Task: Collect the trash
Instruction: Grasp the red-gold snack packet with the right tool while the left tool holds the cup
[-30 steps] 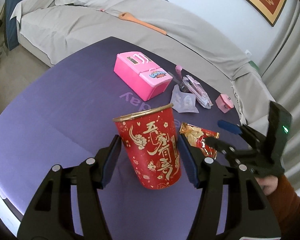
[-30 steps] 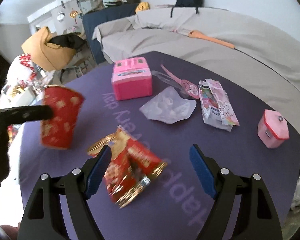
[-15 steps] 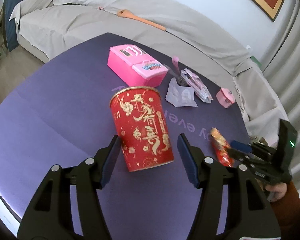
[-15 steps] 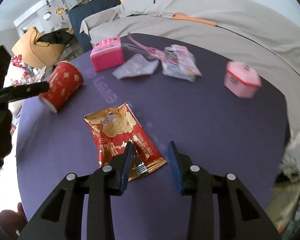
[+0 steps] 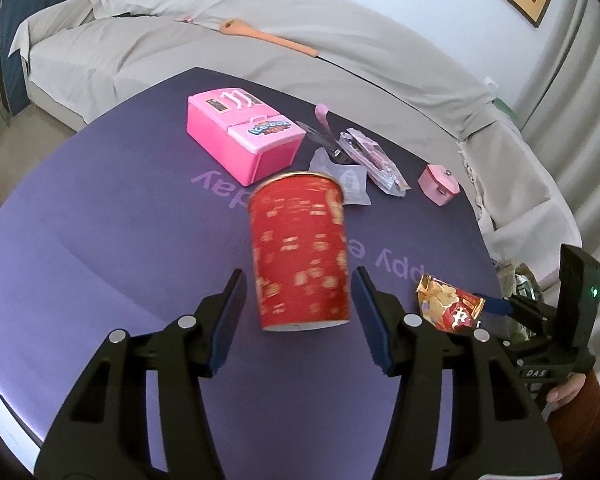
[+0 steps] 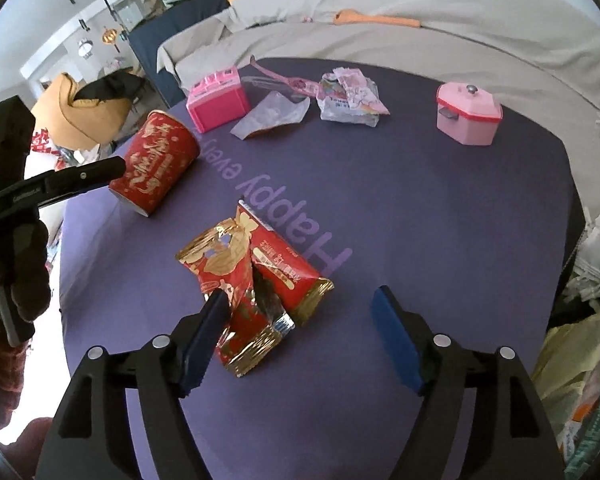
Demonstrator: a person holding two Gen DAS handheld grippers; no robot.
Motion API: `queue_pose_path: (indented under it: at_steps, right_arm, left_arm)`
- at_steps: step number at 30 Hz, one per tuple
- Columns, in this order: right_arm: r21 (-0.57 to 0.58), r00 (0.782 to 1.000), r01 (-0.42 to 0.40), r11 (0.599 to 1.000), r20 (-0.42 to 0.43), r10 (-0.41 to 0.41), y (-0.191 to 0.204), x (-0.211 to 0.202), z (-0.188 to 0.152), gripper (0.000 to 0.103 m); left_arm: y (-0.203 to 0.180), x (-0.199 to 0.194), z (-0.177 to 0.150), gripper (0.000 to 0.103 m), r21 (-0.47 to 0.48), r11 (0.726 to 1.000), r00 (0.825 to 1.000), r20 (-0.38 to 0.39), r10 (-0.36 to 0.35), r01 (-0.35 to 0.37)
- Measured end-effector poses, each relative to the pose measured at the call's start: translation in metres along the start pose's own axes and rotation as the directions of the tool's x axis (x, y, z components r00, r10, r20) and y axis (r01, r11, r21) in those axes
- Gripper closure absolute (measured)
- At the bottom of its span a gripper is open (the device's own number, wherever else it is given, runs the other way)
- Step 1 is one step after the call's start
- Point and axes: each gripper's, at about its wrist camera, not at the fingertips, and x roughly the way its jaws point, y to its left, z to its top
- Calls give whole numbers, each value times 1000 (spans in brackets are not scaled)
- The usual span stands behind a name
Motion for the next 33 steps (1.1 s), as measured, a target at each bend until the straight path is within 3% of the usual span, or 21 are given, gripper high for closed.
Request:
queue_pose_path:
  at_steps: [3,5,9,12,15,19,22,27,33]
  right_arm:
    - [-25,995,-69,997,71,71,4,-14,-1,32]
    - [-73,993,-38,997,113,46,15,-22,1,32]
    - [-201,997,19,979,74,-4,42,-13,8,32]
    - [-317,996,87,944,55,-74,60,3,13,32]
    - [-364,990,141,921,30,-139,62,21,17,32]
    - [-284,991,128,950,7,-131,39,29,22,32]
    - [-166,996,84,983,7,-84,12,21,23,55]
    - [-33,993,108,994,55,-106,-20,-8,15,59]
    - [4,988,111,994,110,-111,-29,-41,0,63]
  left_arm:
    - [-1,0,-2,52,9,1000,1000,-2,10,-10]
    - [-1,1,-1,52,12,1000,1000,-3,8,-8]
    - [-3,2,0,52,11,1000,1000,-3,10,-9]
    - [-3,2,0,52,11,1000,1000,-5,8,-8]
    - [-5,2,2,52,11,1000,1000,-5,9,-9]
    - [-11,3,4,52,25,1000,1000,-2,-16,16]
    - [-18,8,8,50,39,999,1000,-6,-16,16]
    - [-31,26,18,49,47,998,999,-21,37,-36]
    - [-38,45,31,47,51,994,994,-47,103,-101]
